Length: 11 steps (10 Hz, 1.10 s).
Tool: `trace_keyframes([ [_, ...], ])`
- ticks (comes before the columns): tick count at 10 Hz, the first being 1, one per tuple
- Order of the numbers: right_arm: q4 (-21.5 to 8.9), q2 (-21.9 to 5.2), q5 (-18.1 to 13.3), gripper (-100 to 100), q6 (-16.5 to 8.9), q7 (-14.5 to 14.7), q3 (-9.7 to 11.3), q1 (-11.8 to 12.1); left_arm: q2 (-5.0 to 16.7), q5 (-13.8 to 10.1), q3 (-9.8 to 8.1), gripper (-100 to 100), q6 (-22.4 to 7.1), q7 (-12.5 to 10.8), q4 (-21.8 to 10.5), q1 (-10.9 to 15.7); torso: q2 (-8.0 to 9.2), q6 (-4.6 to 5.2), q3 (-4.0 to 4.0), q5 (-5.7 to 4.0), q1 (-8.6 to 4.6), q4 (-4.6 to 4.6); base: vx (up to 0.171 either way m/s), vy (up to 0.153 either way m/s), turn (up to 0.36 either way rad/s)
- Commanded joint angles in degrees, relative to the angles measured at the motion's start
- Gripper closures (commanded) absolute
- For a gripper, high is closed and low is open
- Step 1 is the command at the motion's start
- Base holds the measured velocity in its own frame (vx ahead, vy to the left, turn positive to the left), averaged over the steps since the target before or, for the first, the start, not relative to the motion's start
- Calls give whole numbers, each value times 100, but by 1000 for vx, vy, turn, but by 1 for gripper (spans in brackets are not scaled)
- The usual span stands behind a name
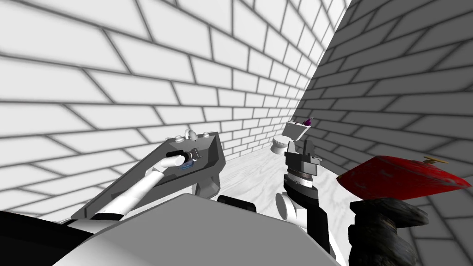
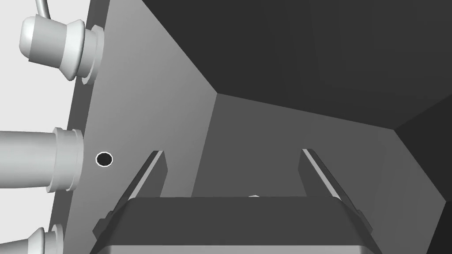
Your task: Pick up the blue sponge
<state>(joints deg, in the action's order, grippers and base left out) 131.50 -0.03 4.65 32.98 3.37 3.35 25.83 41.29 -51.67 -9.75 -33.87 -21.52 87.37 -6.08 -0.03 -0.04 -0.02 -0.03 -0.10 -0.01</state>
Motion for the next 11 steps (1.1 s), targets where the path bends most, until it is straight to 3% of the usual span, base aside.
trace_keyframes([
  [1, 0, 0, 0, 0, 0, 0, 0, 0, 84, -86, 23, -100, -264, -11, -160, 75, 0, 0, 0, 0, 0, 0, 22, -18, -72],
  [2, 0, 0, 0, 0, 0, 0, 0, 0, 281, -268, 42, -100, -446, -35, -344, 142, 1, -3, 0, 1, 0, 0, 24, -31, -114],
  [3, 0, 0, 0, 0, 0, 0, 0, 0, 281, -268, 42, -100, -583, -35, -390, 142, -1, 0, -1, 0, -3, 0, 21, -26, -61],
  [4, 0, 0, 0, 0, 0, 0, 0, 1, 474, -441, 71, -100, -751, -53, -612, 199, 0, -3, 0, 0, -3, 0, 26, -25, -115],
  [5, 0, 0, 0, 0, 0, 0, 0, 0, 474, -441, 71, -100, -888, -53, -612, 199, -1, -1, 0, 0, -2, 0, 19, -16, -64],
  [6, 0, 0, 0, 0, 0, 0, 0, 1, 664, -602, 109, -100, -1080, -65, -802, 247, 2, -3, 1, 0, 0, 0, 13, -25, -117],
  [7, 0, 0, 0, 0, 0, 0, 0, 0, 664, -602, 109, -100, -1178, -65, -827, 247, 3, -1, 2, 0, -1, 1, 10, -19, -53],
  [8, 0, 0, 0, 0, 0, 0, 0, 0, 848, -751, 155, -100, -1375, -71, -1032, 285, 5, -4, 3, 0, 0, 1, 13, -22, -101],
  [11, 0, 0, 0, 0, 0, 0, 0, 0, 1028, -890, 208, -100, -1710, -72, -1227, 314, 6, -3, 3, 1, 0, 1, 13, -16, -52],
])
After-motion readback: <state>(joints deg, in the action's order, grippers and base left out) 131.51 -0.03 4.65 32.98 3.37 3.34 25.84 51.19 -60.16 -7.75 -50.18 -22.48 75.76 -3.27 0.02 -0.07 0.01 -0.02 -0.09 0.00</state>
